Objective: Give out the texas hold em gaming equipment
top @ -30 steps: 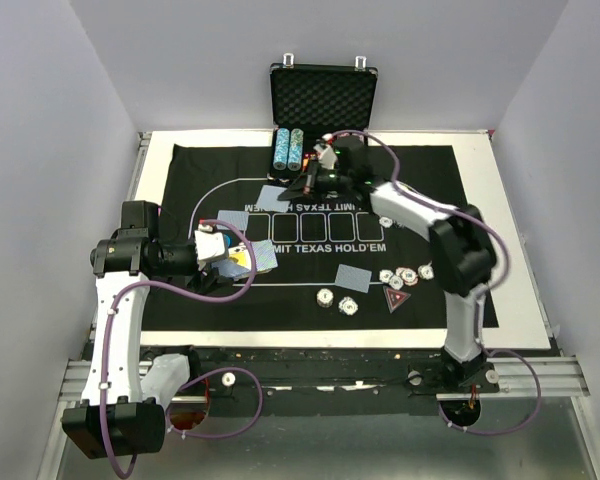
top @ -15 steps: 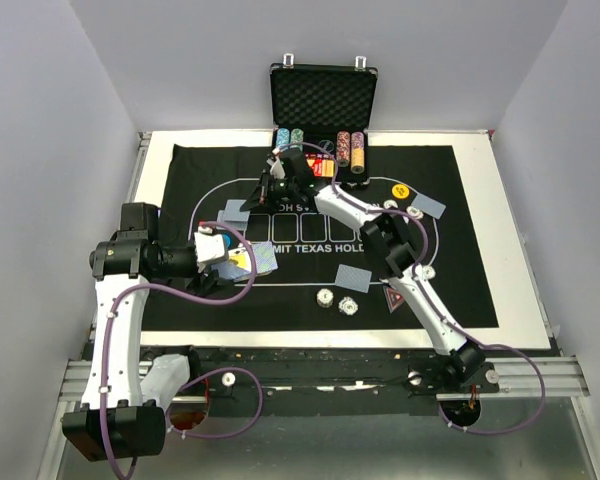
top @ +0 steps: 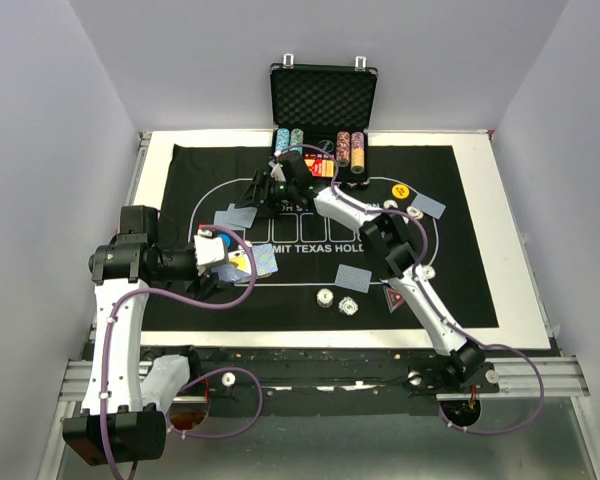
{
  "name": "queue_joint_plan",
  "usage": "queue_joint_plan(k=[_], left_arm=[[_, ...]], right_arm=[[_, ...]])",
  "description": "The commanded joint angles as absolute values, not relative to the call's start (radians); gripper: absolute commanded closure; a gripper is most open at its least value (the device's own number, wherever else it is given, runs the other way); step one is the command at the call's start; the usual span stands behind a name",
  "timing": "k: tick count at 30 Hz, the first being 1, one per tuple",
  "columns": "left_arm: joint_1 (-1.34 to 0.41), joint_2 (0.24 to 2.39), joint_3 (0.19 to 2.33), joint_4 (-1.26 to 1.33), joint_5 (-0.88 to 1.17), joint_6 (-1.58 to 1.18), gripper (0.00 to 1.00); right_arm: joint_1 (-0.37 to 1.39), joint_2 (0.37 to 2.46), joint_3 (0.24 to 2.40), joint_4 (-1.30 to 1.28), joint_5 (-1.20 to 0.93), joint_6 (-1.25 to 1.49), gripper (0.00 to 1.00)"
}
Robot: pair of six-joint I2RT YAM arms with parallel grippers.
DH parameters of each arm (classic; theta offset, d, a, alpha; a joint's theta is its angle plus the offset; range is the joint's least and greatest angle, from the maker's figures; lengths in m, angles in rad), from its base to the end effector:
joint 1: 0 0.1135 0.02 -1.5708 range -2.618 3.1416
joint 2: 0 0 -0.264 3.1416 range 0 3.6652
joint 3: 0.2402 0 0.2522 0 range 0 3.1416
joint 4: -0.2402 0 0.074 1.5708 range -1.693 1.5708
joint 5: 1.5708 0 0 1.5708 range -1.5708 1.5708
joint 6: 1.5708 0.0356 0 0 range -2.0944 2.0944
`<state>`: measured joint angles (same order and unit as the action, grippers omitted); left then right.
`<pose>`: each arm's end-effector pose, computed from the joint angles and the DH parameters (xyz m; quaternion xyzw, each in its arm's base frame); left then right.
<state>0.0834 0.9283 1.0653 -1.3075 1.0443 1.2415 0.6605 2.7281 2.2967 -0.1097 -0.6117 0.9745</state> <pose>0.1342 -0.0197 0.3331 0.5478 0.6567 -0.2794 0.4365 0.4595 0.3829 0.1185 -0.0167 0.8429 0.5218 0.1300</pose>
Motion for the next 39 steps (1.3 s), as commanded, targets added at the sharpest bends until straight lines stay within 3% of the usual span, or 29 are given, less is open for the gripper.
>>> queue_joint_plan(k=[1,7,18,21,29,39], left_arm=[[0.083,0.908,1.057,-1.307,1.100,1.241,0.54],[0.083,0.897,1.048,-1.305,1.095,1.243,0.54],[0.083,0.897,1.045,-1.296,1.089,1.244,0.53],[0.084,0.900,1.043,-1.289,1.092,1.241,0.54],[0.084,0.911,1.035,-1.290,1.094,1.249,0.53],[0.084,0.928,1.028,-1.298,1.085,1.259,0.53]], right_arm=[[0.667,2.637,2.258,-0.305,-0.467,0.856,0.21],[0.667,2.501,2.194,-0.465,-0.384,0.750,0.12],[0.664,2.041,1.749,-0.269,-0.500,0.775,0.09],[0.664,1.901,1.619,-0.230,-0.509,0.787,0.00],[0.667,1.583,1.243,-0.051,-0.572,0.879,0.00],[0.810,1.522,1.158,-0.066,-0.522,0.848,0.00]])
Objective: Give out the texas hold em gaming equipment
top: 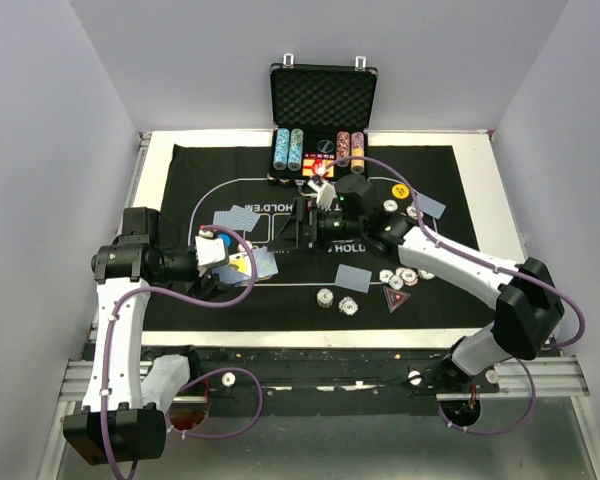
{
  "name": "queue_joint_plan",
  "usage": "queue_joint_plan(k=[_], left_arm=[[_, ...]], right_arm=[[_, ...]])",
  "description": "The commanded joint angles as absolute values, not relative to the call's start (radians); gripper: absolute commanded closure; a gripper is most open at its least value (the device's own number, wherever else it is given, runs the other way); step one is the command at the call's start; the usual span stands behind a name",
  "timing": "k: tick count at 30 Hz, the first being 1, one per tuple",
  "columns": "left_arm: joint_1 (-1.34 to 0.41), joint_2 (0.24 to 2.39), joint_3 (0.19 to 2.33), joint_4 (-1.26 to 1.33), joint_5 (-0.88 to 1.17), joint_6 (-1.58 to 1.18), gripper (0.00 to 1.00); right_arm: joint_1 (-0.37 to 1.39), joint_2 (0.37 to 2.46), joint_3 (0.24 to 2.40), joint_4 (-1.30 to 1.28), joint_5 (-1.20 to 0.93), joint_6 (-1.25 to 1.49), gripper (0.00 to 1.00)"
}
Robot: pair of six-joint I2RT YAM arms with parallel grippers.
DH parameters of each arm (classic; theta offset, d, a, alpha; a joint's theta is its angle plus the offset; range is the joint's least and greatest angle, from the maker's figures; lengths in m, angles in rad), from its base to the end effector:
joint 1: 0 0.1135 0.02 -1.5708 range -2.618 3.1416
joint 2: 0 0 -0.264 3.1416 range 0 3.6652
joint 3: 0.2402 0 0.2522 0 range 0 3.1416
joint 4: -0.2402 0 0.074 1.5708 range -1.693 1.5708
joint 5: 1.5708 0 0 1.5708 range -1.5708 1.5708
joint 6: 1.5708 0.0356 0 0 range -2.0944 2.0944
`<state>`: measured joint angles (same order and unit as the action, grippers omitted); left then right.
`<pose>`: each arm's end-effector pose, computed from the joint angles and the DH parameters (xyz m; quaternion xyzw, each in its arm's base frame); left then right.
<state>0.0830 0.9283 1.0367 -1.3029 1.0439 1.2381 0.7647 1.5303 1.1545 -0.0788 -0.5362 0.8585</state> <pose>0.1347 -0.0197 0.3255 0.5431 0.6625 -0.2873 0.4285 0.2423 0.2576 0.2973 -0.1018 0.8236 0.5251 0.1885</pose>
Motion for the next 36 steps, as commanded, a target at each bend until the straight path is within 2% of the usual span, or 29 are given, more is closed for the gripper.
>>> queue_joint_plan(k=[1,9,15,24,28,31,36], left_arm=[[0.083,0.928,1.028,-1.298,1.085,1.259,0.53],[0.083,0.933,1.032,-1.285,1.088,1.247,0.53],[0.083,0.939,1.029,-1.282,1.094,1.249,0.53],[0.083,0.946,1.040,-1.275,1.091,1.243,0.53],[0.083,0.948,1.042,-1.273,1.089,1.238,0.53],[0.083,0.948,1.046,-1.273,1.089,1.238,0.53],[0.081,0.945,1.048,-1.275,1.088,1.235,0.53]], right_arm=[[0.816,1.523,1.158,-0.058,-0.522,0.851,0.00],[0.842,1.549,1.152,-0.045,-0.523,0.870,0.01],[0.842,1.566,1.106,0.031,-0.554,0.914,0.15],[0.842,1.559,1.080,0.057,-0.568,0.931,0.25],[0.842,1.551,1.068,0.064,-0.561,0.948,0.37],[0.842,1.537,1.058,0.052,-0.546,0.946,0.43],[0.842,1.502,1.048,0.022,-0.515,0.940,0.47]])
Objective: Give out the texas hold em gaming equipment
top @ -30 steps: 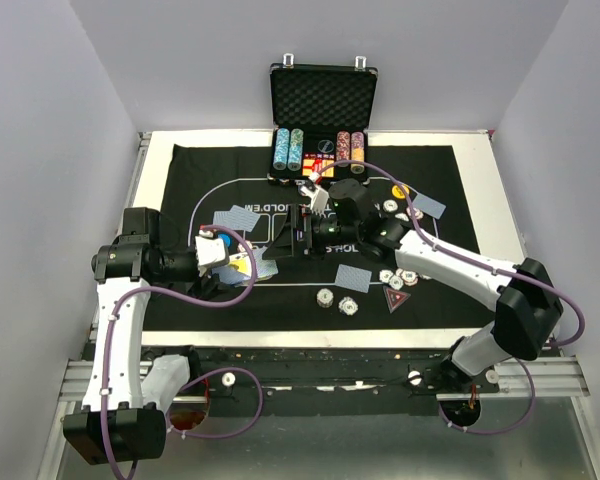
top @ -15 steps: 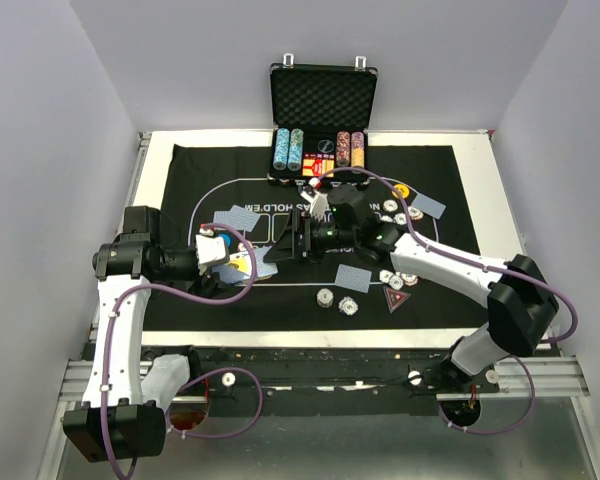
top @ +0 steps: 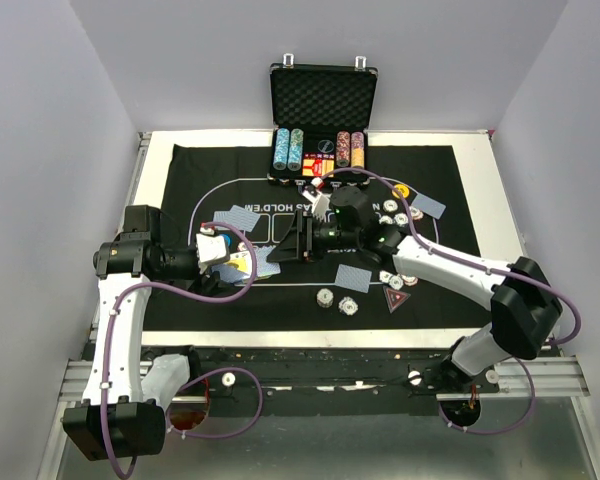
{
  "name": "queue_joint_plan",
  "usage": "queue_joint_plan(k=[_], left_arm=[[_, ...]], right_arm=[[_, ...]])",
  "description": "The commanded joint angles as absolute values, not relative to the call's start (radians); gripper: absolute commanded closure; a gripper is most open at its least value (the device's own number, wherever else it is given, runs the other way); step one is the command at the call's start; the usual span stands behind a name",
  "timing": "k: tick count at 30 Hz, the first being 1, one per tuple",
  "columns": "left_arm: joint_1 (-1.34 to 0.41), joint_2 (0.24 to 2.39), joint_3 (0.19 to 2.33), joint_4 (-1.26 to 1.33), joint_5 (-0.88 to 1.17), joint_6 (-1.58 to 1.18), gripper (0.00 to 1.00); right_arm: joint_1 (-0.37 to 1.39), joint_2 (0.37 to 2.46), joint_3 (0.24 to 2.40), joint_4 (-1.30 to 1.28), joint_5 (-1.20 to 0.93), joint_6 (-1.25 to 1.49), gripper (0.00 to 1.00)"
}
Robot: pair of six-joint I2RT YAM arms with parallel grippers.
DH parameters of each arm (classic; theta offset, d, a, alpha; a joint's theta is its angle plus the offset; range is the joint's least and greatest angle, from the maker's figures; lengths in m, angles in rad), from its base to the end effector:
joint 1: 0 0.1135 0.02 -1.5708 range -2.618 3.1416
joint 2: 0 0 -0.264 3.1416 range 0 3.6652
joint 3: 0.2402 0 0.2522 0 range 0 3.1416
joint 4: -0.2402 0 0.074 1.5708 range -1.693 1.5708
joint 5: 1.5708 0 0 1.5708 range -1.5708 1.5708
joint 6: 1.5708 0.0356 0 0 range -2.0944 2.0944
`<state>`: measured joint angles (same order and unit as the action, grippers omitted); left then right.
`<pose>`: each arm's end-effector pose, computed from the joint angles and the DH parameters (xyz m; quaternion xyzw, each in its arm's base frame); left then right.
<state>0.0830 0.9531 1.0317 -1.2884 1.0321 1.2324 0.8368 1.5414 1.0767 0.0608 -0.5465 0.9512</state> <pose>0.1412 -0.0189 0.3214 0.5395 0.6700 -0.2887 0.4203 0.2235 0.2753 0.2802 -0.1025 0.8108 0.5546 0.1567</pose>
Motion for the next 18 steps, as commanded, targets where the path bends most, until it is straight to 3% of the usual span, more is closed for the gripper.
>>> queue_joint_plan(k=[1,6,9,12,18], left_arm=[[0.081,0.943,1.048,-1.275,1.088,1.235,0.53],[0.083,0.940,1.045,-1.273,1.089,1.236,0.53],[0.081,0.940,1.043,-1.275,1.088,1.236,0.53],[0.081,0.936,1.045,-1.275,1.089,1.238,0.53],[0.081,0.934,1.045,-1.276,1.088,1.238,0.53]], right_arm=[[0.842,1.491,1.049,0.015,-0.511,0.942,0.47],[0.841,1.467,1.063,0.002,-0.508,0.939,0.45],[0.842,1.456,1.081,0.003,-0.517,0.939,0.30],[0.845,1.454,1.092,-0.028,-0.518,0.936,0.23],[0.876,1.514,1.115,-0.035,-0.518,0.933,0.23]])
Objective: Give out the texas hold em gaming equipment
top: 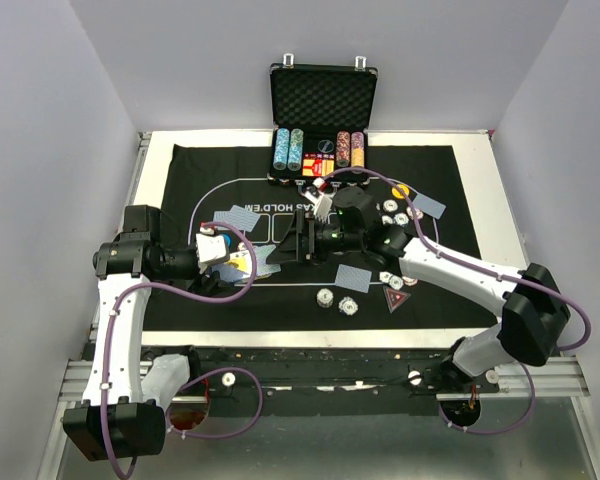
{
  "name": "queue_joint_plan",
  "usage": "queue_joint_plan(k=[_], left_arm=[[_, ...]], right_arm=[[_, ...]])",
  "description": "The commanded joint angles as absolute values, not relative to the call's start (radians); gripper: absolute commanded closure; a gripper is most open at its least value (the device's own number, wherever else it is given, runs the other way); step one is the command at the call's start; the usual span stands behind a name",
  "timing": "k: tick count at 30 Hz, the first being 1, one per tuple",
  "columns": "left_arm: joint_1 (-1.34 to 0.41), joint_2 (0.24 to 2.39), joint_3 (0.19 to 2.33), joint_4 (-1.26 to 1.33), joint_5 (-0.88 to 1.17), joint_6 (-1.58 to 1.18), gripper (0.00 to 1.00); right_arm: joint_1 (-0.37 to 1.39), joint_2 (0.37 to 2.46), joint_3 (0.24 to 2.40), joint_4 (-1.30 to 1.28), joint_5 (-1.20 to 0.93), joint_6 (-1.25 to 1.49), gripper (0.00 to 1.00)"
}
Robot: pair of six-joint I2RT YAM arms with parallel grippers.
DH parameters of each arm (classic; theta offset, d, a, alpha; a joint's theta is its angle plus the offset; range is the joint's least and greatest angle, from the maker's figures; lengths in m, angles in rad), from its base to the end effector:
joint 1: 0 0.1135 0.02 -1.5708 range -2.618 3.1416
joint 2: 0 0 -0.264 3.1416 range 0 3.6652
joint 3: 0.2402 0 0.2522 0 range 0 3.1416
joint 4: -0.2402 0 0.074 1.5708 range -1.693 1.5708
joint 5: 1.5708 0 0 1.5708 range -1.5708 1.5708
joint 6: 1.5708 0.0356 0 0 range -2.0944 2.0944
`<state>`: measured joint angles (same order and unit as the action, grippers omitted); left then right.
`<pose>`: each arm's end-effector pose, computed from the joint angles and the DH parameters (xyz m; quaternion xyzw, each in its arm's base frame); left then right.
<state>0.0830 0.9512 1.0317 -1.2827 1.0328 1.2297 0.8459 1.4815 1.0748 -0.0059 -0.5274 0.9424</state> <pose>0.1413 -0.0189 0.3219 0.5397 0.6691 -0.2873 0.4224 0.2128 0.2672 0.2926 -0.1035 0.8140 0.5485 0.1608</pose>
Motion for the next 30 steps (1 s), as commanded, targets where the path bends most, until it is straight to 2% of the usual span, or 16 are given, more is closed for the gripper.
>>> queue_joint_plan(k=[1,6,14,21,25,30], left_arm=[[0.081,0.936,1.043,-1.276,1.088,1.238,0.53],[0.081,0.936,1.048,-1.276,1.085,1.241,0.53],[0.081,0.937,1.052,-1.278,1.083,1.244,0.53],[0.080,0.937,1.055,-1.279,1.088,1.243,0.53],[0.080,0.937,1.052,-1.278,1.086,1.244,0.53],[0.078,0.937,1.054,-1.276,1.085,1.243,0.53]], right_arm=[[0.882,1.522,1.121,-0.034,-0.517,0.933,0.23],[0.894,1.552,1.150,-0.035,-0.509,0.934,0.26],[0.893,1.519,1.137,-0.064,-0.463,0.933,0.46],[0.865,1.476,1.097,-0.078,-0.451,0.942,0.52],[0.853,1.450,1.089,-0.078,-0.456,0.950,0.60],[0.848,1.424,1.091,-0.097,-0.456,0.950,0.64]])
